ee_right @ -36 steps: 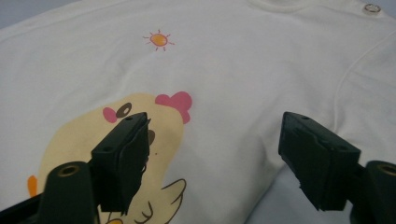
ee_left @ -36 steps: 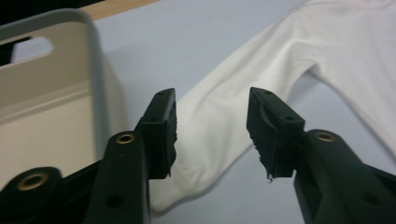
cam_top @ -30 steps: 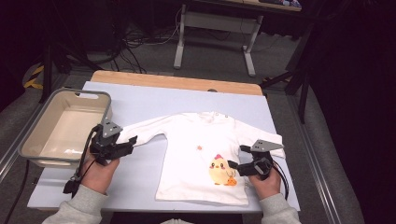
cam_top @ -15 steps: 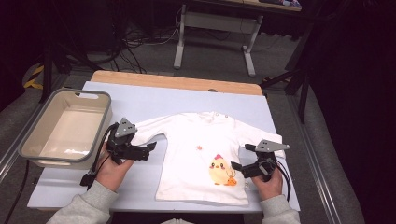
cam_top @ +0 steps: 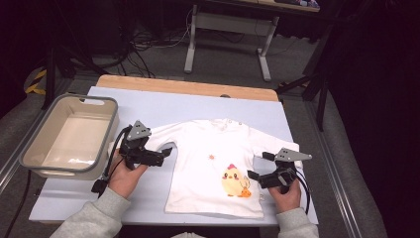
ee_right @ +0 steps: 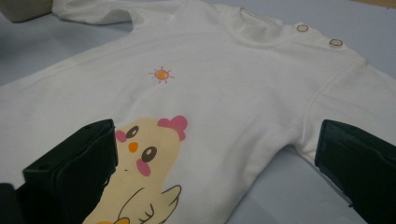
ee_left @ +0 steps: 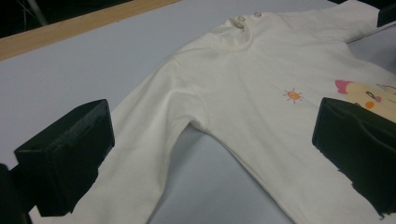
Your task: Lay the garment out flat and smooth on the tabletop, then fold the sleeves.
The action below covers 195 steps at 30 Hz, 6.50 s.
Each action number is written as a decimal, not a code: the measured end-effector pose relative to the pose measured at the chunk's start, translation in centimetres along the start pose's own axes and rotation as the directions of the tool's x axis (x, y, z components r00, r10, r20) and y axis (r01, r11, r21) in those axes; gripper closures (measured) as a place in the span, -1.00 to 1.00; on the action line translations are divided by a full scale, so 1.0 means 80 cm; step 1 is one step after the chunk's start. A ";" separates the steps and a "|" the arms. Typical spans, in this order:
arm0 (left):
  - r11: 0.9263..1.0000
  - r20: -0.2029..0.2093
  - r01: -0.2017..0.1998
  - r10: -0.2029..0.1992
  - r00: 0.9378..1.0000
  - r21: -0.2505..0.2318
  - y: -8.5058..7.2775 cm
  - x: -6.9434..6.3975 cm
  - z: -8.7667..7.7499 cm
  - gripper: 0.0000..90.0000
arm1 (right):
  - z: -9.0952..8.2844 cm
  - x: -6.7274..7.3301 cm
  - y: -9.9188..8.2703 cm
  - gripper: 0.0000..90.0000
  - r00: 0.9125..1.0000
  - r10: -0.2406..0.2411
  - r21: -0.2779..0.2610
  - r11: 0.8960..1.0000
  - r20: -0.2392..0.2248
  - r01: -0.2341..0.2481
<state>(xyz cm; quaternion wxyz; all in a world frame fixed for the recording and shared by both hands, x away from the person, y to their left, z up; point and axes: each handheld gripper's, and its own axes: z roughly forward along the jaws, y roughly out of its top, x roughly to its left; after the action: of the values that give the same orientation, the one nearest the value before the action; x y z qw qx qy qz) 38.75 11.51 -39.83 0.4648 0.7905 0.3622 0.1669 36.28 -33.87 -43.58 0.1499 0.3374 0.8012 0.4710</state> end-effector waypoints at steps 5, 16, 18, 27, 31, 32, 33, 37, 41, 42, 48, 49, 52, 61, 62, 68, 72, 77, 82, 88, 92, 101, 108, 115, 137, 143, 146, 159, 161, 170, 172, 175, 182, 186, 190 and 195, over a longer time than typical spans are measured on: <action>1.000 0.015 0.028 -0.028 0.999 -0.012 0.002 0.004 0.005 -1.00 | 0.001 -0.002 0.000 -0.98 1.000 0.026 -0.013 1.000 -0.012 -0.026; 0.997 0.030 0.073 -0.074 0.997 0.034 0.006 0.018 0.019 -0.93 | 0.003 -0.004 -0.002 -0.90 0.999 0.051 -0.003 0.999 0.007 -0.051; 0.996 0.032 0.074 -0.075 0.997 0.044 0.007 0.022 0.021 -0.93 | 0.004 -0.003 -0.002 -0.90 0.999 0.048 0.000 0.999 0.010 -0.048; 0.988 -0.004 0.140 -0.140 0.990 0.064 0.007 0.040 0.027 -0.74 | 0.004 -0.001 -0.002 -0.83 0.999 0.033 0.002 0.999 0.010 -0.033; 0.985 -0.067 0.150 -0.144 0.987 0.087 0.007 0.047 0.031 -0.67 | 0.004 -0.001 -0.002 -0.83 0.999 0.033 0.000 0.999 0.008 -0.033; 0.984 -0.080 0.152 -0.144 0.986 0.095 0.007 0.049 0.033 -0.66 | 0.004 -0.001 -0.002 -0.83 1.000 0.030 0.000 1.000 0.007 -0.030; 0.983 -0.092 0.154 -0.145 0.985 0.095 0.007 0.050 0.034 -0.65 | 0.003 0.000 -0.002 -0.83 1.000 0.029 -0.001 1.000 0.005 -0.029; 0.979 -0.141 0.166 -0.148 0.979 0.121 0.004 0.058 0.041 -0.55 | 0.004 0.000 -0.002 -0.83 1.000 0.022 -0.003 1.000 0.000 -0.022; 0.973 -0.182 0.151 -0.119 0.976 0.176 0.001 0.061 0.050 -0.44 | 0.004 0.001 -0.002 -0.82 1.000 0.018 -0.002 1.000 -0.009 -0.018; 0.970 -0.185 0.157 -0.122 0.975 0.187 0.000 0.062 0.053 -0.44 | 0.004 0.001 -0.002 -0.82 1.000 0.016 -0.002 1.000 -0.008 -0.016; 0.947 -0.235 0.212 -0.155 0.960 0.240 -0.006 0.072 0.058 -0.33 | 0.004 0.002 -0.002 -0.82 1.000 0.009 -0.002 1.000 -0.011 -0.010; 0.944 -0.244 0.218 -0.157 0.957 0.248 -0.007 0.073 0.058 -0.31 | 0.004 0.003 -0.002 -0.82 1.000 0.009 -0.001 1.000 -0.012 -0.009; 0.938 -0.250 0.218 -0.151 0.956 0.268 -0.009 0.075 0.060 -0.17 | 0.005 0.003 -0.002 -0.82 1.000 0.007 0.002 1.000 -0.014 -0.007; 0.912 -0.283 0.253 -0.162 0.945 0.323 -0.016 0.082 0.067 0.15 | 0.006 0.004 -0.002 -0.81 1.000 0.000 0.010 1.000 -0.020 0.000; 0.909 -0.286 0.255 -0.161 0.945 0.331 -0.016 0.083 0.067 0.20 | 0.006 0.004 -0.002 -0.81 1.000 -0.002 0.013 1.000 -0.017 0.002; 0.899 -0.298 0.253 -0.148 0.943 0.357 -0.019 0.083 0.072 0.48 | 0.006 0.005 -0.002 -0.81 1.000 -0.008 0.013 1.000 -0.015 0.008; 0.904 -0.286 0.226 -0.123 0.950 0.364 -0.018 0.080 0.074 0.76 | 0.007 0.005 -0.002 -0.81 1.000 -0.009 0.016 1.000 -0.013 0.009; 0.903 -0.285 0.214 -0.108 0.953 0.373 -0.017 0.078 0.075 0.96 | 0.007 0.006 -0.002 -0.81 1.000 -0.010 0.020 1.000 -0.011 0.011; 0.915 -0.308 0.209 -0.100 0.946 0.344 -0.011 0.077 0.071 0.97 | 0.007 0.006 -0.002 -0.81 1.000 -0.009 0.021 1.000 -0.009 0.009; 0.946 -0.341 0.220 -0.131 0.931 0.238 0.001 0.083 0.055 0.97 | 0.008 0.005 -0.002 -0.81 1.000 -0.009 0.025 1.000 -0.009 0.010; 0.950 -0.349 0.225 -0.139 0.927 0.217 0.006 0.087 0.053 0.97 | 0.008 0.006 -0.002 -0.81 1.000 -0.009 0.026 1.000 -0.007 0.010; 0.955 -0.362 0.237 -0.160 0.918 0.179 0.015 0.092 0.051 0.97 | 0.008 0.006 -0.002 -0.81 1.000 -0.010 0.029 1.000 -0.004 0.010; 0.974 -0.335 0.189 -0.137 0.932 0.127 0.030 0.076 0.047 0.97 | 0.008 0.007 -0.002 -0.82 1.000 -0.013 0.031 0.999 -0.002 0.013; 0.990 -0.302 0.119 -0.091 0.949 0.075 0.055 0.052 0.044 0.97 | 0.008 0.007 -0.002 -0.82 1.000 -0.015 0.034 0.999 0.001 0.015; 0.998 -0.142 -0.059 0.064 0.988 0.039 0.108 -0.031 0.087 0.97 | 0.008 0.008 -0.003 -0.82 1.000 -0.018 0.035 0.999 0.002 0.018; 0.993 -0.100 -0.099 0.105 0.989 0.067 0.110 -0.049 0.108 0.96 | 0.008 0.008 -0.003 -0.82 1.000 -0.018 0.033 0.999 0.001 0.018; 0.991 -0.069 -0.110 0.115 0.991 0.080 0.109 -0.055 0.118 0.96 | 0.007 0.008 -0.003 -0.82 1.000 -0.018 0.033 0.999 0.001 0.018; 0.992 0.069 -0.095 0.089 0.994 0.084 0.102 -0.045 0.117 0.02 | 0.008 0.008 -0.003 -0.83 1.000 -0.020 0.035 0.999 -0.001 0.020; 0.991 0.057 -0.103 0.098 0.994 0.082 0.099 -0.040 0.110 -0.14 | 0.008 0.008 -0.003 -0.83 1.000 -0.020 0.036 0.999 -0.001 0.020; 0.987 0.018 -0.042 0.040 0.999 0.152 0.074 -0.008 0.100 -0.38 | 0.008 0.009 -0.002 -0.83 1.000 -0.024 0.040 0.999 0.000 0.024; 0.982 0.000 -0.041 0.042 0.999 0.185 0.068 -0.001 0.102 -0.35 | 0.009 0.009 -0.002 -0.83 1.000 -0.026 0.041 0.999 0.001 0.026; 0.975 -0.003 -0.016 0.018 1.000 0.224 0.059 0.009 0.106 -0.32 | 0.009 0.010 -0.002 -0.83 1.000 -0.031 0.042 0.999 0.001 0.031; 0.952 -0.039 0.030 -0.019 0.999 0.303 0.047 0.022 0.114 -0.20 | 0.009 0.010 -0.002 -0.83 0.999 -0.033 0.043 0.999 0.001 0.033; 0.939 -0.064 0.058 -0.039 0.997 0.339 0.042 0.029 0.117 -0.10 | 0.009 0.010 -0.002 -0.83 0.999 -0.035 0.044 0.998 0.004 0.035; 0.925 -0.088 0.068 -0.038 0.995 0.374 0.039 0.033 0.121 0.03 | 0.009 0.011 -0.002 -0.82 0.999 -0.038 0.044 0.998 0.004 0.037; 0.909 -0.087 0.078 -0.046 0.995 0.409 0.034 0.036 0.128 0.13 | 0.009 0.011 -0.002 -0.82 0.999 -0.039 0.045 0.998 0.003 0.039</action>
<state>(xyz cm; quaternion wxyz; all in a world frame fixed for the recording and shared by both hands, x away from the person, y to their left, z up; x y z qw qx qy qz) 48.03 6.49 -43.00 0.2792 0.8518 0.4314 0.1017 36.00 -32.85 -44.06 0.1531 0.3260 0.8177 0.4491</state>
